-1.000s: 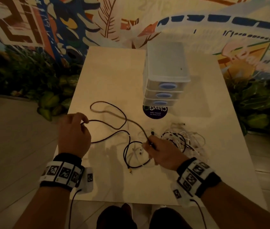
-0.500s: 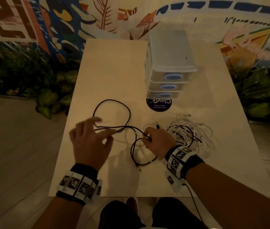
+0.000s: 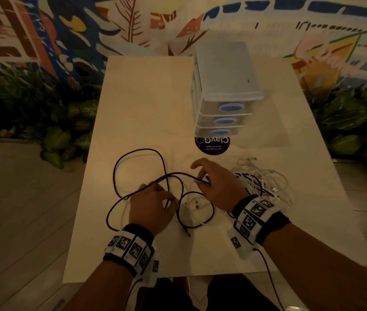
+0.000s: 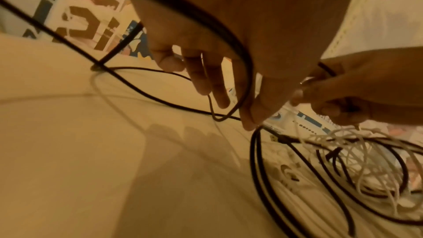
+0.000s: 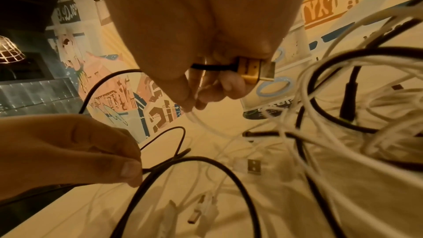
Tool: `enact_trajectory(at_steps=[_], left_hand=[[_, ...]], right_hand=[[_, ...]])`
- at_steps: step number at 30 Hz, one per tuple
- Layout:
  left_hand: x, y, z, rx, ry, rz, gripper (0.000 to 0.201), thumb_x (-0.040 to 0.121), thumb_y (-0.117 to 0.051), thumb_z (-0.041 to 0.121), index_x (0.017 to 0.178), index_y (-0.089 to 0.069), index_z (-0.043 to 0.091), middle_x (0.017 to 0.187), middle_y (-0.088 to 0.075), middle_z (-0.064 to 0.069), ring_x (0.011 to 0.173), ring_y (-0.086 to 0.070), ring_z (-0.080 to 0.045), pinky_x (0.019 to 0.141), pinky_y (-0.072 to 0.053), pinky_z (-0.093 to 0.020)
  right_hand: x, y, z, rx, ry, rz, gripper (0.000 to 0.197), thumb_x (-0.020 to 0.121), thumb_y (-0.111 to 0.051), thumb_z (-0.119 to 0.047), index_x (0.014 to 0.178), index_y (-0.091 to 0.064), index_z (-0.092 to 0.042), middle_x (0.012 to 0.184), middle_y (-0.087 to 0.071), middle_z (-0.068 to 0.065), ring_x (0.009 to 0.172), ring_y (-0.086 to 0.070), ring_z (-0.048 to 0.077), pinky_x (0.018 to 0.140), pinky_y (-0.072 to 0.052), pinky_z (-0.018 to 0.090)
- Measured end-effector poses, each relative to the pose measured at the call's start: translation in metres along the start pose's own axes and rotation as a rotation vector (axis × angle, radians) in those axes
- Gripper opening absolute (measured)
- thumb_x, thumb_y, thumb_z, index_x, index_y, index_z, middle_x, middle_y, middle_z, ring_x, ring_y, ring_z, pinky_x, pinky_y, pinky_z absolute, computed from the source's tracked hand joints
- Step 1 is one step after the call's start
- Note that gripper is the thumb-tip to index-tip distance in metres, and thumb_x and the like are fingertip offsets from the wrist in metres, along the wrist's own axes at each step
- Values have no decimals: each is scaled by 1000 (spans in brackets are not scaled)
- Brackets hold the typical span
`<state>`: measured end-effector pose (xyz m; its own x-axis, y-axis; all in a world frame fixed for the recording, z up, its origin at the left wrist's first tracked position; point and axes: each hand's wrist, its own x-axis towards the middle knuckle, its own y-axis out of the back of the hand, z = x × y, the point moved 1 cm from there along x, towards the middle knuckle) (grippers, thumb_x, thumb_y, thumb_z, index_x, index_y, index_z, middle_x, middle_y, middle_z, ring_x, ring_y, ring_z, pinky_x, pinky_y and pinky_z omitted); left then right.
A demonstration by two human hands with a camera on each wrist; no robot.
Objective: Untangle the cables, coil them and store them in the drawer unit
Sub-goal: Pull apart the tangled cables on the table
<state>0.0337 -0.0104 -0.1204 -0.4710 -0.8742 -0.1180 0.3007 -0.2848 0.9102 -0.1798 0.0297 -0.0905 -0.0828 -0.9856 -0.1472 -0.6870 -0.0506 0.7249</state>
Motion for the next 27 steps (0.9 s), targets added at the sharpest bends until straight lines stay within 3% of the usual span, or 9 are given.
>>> enact_trajectory(at_steps=[3,5,8,11,14,19,21,24,27], left_hand=[[5,-2,0,38,37,-110,30,82,-60,70,93,-74,45,95,-54,14,96,-56,-13,82,-48,-34],[7,-4,1,90,20,-194,31,82,-60,71,96,-73,47,102,-53,14,104,-52,-14,86,-46,-35],[9,-5,2,52,-49,-126,22,83,-66,63,88,-74,43,105,-54,12,104,-50,-18,81,-43,-35],[14,4,2,-32,-81,-56,32,78,-61,73,83,-75,44,102,-56,15,97,-48,-15,81,-43,-37],[18,17,1,-191,-103,-13,35,81,-50,75,85,-72,48,94,-63,21,91,-50,-13,79,-48,-41],[20,32,-5,-314,-10,-230,38,78,-56,77,86,-64,41,89,-62,21,89,-55,-1,73,-43,-25],[18,36,-6,-395,3,-306,41,79,-63,73,87,-61,33,87,-64,15,88,-60,-2,75,-48,-27],[15,41,-5,-561,-1,-368,29,87,-73,50,87,-60,24,86,-71,9,87,-66,-7,82,-51,-34],[14,46,-2,-680,-29,-334,20,90,-74,36,93,-60,22,86,-74,0,84,-69,-18,86,-53,-44]], right_hand=[[1,5,3,-23,-7,4,25,93,-64,-17,111,-53,-30,95,-56,-10,76,-52,7,65,-44,27],[1,2,7,-74,39,-25,14,92,-64,-21,102,-60,-30,89,-50,-11,74,-47,5,69,-40,25],[-1,-4,12,-90,37,-132,19,92,-64,-29,109,-66,-36,89,-51,-12,81,-51,7,76,-46,29],[-2,-7,14,-99,33,-150,31,94,-65,-40,124,-64,-35,95,-56,-12,86,-53,9,83,-49,32],[3,-4,10,-123,88,-110,26,97,-61,-44,113,-69,-26,88,-49,-9,80,-49,10,76,-46,32],[6,21,1,-147,142,-108,33,95,-61,-53,113,-74,-30,91,-48,-9,80,-52,10,72,-46,29],[5,31,-3,-135,160,-99,30,96,-61,-51,112,-75,-29,93,-53,-12,81,-52,8,72,-46,29],[5,46,-12,-100,148,-84,16,100,-56,-45,102,-68,-35,78,-59,-16,72,-54,4,67,-44,26],[2,59,-20,-9,105,-72,13,102,-55,-41,99,-65,-33,67,-60,-19,65,-58,2,59,-38,14]])
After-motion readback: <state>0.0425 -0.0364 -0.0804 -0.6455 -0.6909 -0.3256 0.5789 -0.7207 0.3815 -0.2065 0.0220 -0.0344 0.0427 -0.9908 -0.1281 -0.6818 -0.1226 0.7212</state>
